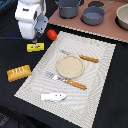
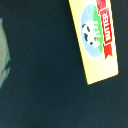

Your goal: Interact with the objects in diverse but meaningful ways.

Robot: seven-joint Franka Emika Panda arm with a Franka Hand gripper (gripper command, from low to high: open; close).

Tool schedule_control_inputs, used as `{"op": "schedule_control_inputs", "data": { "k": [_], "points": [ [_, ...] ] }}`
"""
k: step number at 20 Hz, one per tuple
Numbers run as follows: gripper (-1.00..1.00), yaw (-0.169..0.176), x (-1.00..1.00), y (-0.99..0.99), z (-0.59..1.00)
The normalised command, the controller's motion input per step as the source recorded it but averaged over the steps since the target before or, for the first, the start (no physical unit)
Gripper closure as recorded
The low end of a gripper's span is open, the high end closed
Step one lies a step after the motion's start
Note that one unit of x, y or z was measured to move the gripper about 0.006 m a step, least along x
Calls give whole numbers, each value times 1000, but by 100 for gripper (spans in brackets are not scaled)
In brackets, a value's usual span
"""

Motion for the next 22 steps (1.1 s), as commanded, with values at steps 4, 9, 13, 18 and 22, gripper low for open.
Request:
{"op": "schedule_control_inputs", "data": {
  "k": [4, 9, 13, 18, 22],
  "points": [
    [-100, 120, -101, -114, -153],
    [-100, 112, -113, -41, -351],
    [-100, 106, -150, -66, -393],
    [-100, 99, -142, -111, -358],
    [100, 93, -169, -184, -276]
  ]
}}
